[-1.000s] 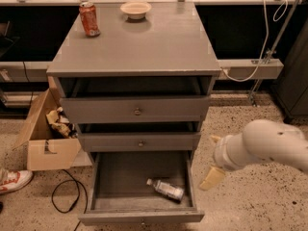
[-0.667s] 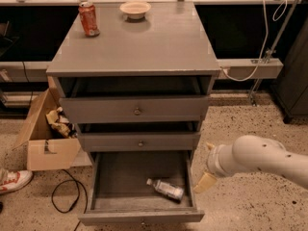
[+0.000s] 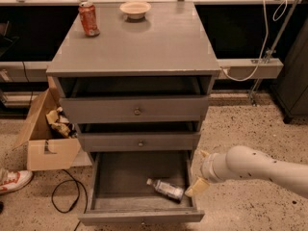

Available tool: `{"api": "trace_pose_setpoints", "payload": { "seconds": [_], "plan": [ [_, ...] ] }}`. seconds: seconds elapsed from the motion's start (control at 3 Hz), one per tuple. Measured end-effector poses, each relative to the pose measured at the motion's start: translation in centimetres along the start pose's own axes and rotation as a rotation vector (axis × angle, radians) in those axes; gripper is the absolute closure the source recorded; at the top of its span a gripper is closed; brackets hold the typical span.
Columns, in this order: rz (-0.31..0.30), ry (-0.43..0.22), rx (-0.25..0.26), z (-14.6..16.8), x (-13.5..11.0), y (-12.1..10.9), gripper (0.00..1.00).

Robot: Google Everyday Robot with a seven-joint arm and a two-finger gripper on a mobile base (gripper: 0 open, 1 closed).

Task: Pick blue plastic bottle from bottom drawer and place on counter

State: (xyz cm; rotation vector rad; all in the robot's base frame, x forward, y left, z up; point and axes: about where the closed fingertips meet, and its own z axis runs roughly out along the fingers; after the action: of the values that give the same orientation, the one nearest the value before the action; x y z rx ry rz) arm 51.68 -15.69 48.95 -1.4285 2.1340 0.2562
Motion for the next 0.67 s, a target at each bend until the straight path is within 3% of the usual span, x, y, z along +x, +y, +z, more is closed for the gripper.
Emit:
{"api": "trace_pose_setpoints", "payload": {
  "seconds": [0.33,0.67],
  "plan": [
    [0.000,0.000,0.000,0.0,0.0,0.0,0.00],
    [-0.016,0.010,-0.016,2.1,1.1,0.0,0.00]
  ]
}}
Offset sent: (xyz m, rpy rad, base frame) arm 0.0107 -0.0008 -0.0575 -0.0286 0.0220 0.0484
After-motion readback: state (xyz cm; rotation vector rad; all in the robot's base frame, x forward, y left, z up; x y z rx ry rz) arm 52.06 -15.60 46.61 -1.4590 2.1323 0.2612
